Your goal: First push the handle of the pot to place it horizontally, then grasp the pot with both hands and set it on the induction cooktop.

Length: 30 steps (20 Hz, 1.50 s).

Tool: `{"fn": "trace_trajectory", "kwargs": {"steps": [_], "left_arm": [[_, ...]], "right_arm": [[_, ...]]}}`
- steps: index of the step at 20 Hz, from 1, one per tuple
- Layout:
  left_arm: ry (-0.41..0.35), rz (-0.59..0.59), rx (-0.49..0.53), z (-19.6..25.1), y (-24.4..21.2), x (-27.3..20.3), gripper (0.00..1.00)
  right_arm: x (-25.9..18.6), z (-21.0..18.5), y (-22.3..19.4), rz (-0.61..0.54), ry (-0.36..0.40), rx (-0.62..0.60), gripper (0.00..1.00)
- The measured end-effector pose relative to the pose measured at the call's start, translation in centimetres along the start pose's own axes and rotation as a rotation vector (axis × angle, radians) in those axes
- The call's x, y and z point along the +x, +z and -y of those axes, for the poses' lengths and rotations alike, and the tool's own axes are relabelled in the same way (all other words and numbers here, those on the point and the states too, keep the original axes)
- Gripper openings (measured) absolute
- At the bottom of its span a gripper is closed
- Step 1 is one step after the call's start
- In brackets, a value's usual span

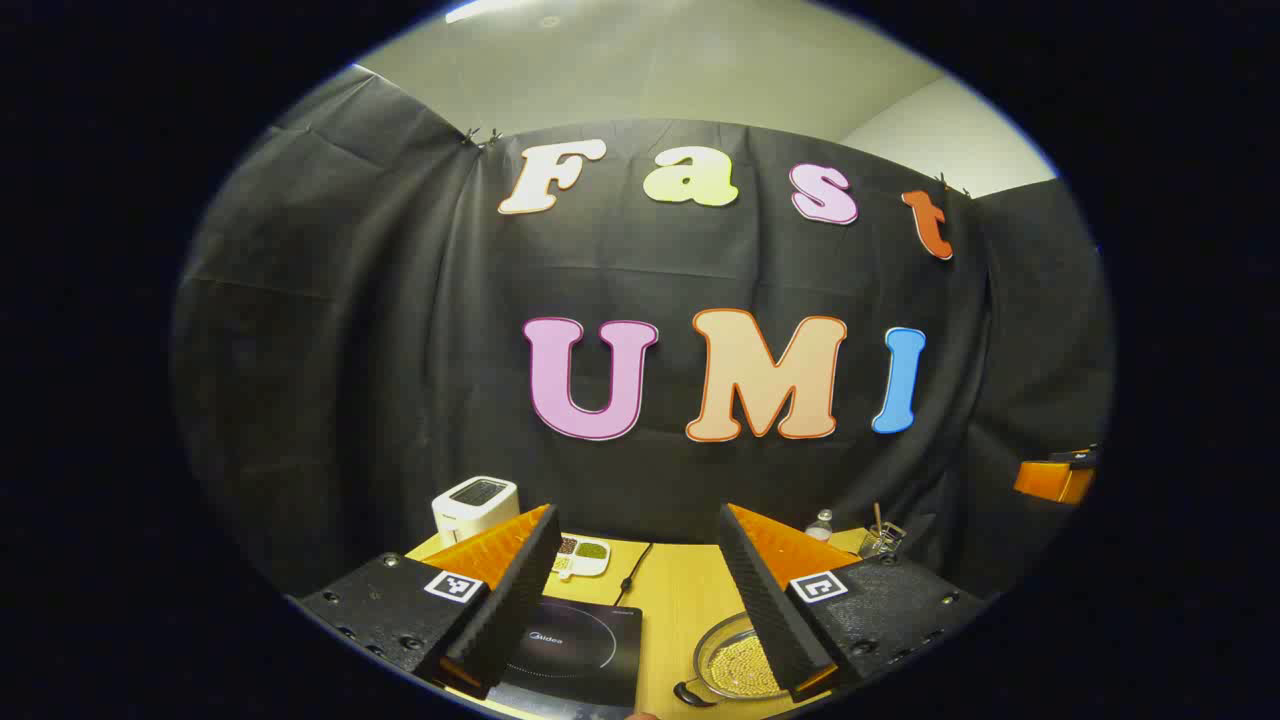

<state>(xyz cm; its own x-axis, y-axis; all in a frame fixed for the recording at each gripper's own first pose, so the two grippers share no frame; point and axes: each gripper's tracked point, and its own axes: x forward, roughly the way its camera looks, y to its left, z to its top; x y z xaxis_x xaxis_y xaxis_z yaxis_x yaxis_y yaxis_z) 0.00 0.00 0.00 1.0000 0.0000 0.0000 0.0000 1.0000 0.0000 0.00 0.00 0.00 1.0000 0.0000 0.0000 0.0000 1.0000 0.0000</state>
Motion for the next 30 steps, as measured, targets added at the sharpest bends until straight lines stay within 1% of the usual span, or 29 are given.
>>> {"fn": "trace_trajectory", "kwargs": {"steps": [2, 3, 4, 5, 6, 7, 8, 9, 10, 13, 14, 15, 16, 18, 19, 20, 22, 23, 25, 26, 27, 28, 29, 30], "left_arm": [[-0.029, 0.011, -0.003, 0.7, 0.2, 0.9, 0.93], [-0.049, 0.015, -0.005, 1.4, 0.3, 1.2, 0.96], [-0.072, 0.014, -0.003, 2.0, 0.3, 1.5, 0.93], [-0.092, 0.011, 0.000, 2.5, 0.2, 1.8, 0.96], [-0.111, 0.006, 0.004, 3.0, 0.1, 2.0, 0.93], [-0.124, 0.004, 0.007, 3.3, 0.0, 2.1, 0.96], [-0.135, 0.002, 0.008, 3.6, -0.1, 2.0, 0.93], [-0.144, -0.005, 0.007, 3.7, -0.4, 1.9, 0.96], [-0.148, -0.010, 0.004, 3.7, -0.6, 1.8, 0.92], [-0.155, -0.018, -0.003, 3.3, -1.0, 1.4, 0.92], [-0.150, -0.019, 0.006, 3.0, -1.0, 1.2, 0.96], [-0.141, -0.018, 0.020, 2.3, -1.2, 1.1, 0.92], [-0.132, -0.017, 0.036, 1.9, -1.4, 0.9, 0.96], [-0.112, -0.015, 0.064, 1.0, -1.6, 0.5, 0.96], [-0.105, -0.014, 0.069, 0.7, -1.6, 0.2, 0.96], [-0.098, -0.014, 0.068, 0.4, -1.7, -0.1, 0.92], [-0.082, -0.018, 0.066, -0.4, -1.9, -0.7, 0.92], [-0.070, -0.018, 0.072, -1.0, -2.0, -1.1, 0.96], [-0.036, -0.019, 0.088, -2.4, -2.1, -1.7, 0.96], [-0.024, -0.022, 0.091, -2.9, -2.3, -2.1, 0.92], [-0.014, -0.026, 0.088, -3.3, -2.4, -2.4, 0.92], [-0.005, -0.029, 0.084, -3.7, -2.5, -2.8, 0.92], [0.005, -0.032, 0.082, -4.3, -2.5, -3.0, 0.92], [0.017, -0.033, 0.082, -4.9, -2.5, -3.3, 0.92]], "right_arm": [[-0.4, 0.2, 0.1, 0.002, -0.026, -0.008, 0.92], [-0.8, 0.3, 0.1, 0.005, -0.035, -0.008, 0.93], [-1.0, 0.3, 0.2, 0.008, -0.042, -0.008, 0.93], [-1.2, 0.5, 0.3, 0.012, -0.051, -0.008, 0.93], [-1.5, 0.7, 0.5, 0.018, -0.061, -0.006, 0.93], [-1.8, 0.8, 0.6, 0.023, -0.068, -0.003, 0.99], [-2.0, 1.0, 0.8, 0.028, -0.076, 0.000, 0.99], [-2.2, 1.2, 0.9, 0.031, -0.083, 0.001, 0.99], [-2.5, 1.4, 1.0, 0.034, -0.091, 0.001, 0.99], [-3.0, 1.6, 0.9, 0.034, -0.103, -0.001, 0.99], [-3.0, 1.4, 0.9, 0.032, -0.099, 0.001, 0.99], [-3.0, 1.1, 0.8, 0.031, -0.092, 0.002, 0.99], [-3.0, 0.9, 0.9, 0.033, -0.086, 0.001, 0.99], [-3.1, 0.4, 0.8, 0.029, -0.075, -0.004, 0.99], [-3.0, 0.1, 0.4, 0.024, -0.069, -0.005, 0.99], [-3.0, -0.1, 0.3, 0.017, -0.063, -0.002, 0.99], [-3.1, -0.8, -0.4, 0.002, -0.043, 0.013, 0.99], [-3.1, -1.4, -0.7, -0.003, -0.028, 0.021, 0.99], [-2.9, -2.0, -1.2, -0.017, -0.010, 0.024, 0.99], [-2.9, -2.2, -1.4, -0.020, -0.002, 0.023, 0.99], [-2.8, -2.6, -1.4, -0.019, 0.002, 0.022, 0.99], [-2.9, -2.8, -1.4, -0.018, 0.010, 0.020, 0.96], [-2.8, -3.2, -1.5, -0.015, 0.015, 0.017, 0.99], [-2.8, -3.5, -1.6, -0.014, 0.020, 0.015, 0.93]]}}
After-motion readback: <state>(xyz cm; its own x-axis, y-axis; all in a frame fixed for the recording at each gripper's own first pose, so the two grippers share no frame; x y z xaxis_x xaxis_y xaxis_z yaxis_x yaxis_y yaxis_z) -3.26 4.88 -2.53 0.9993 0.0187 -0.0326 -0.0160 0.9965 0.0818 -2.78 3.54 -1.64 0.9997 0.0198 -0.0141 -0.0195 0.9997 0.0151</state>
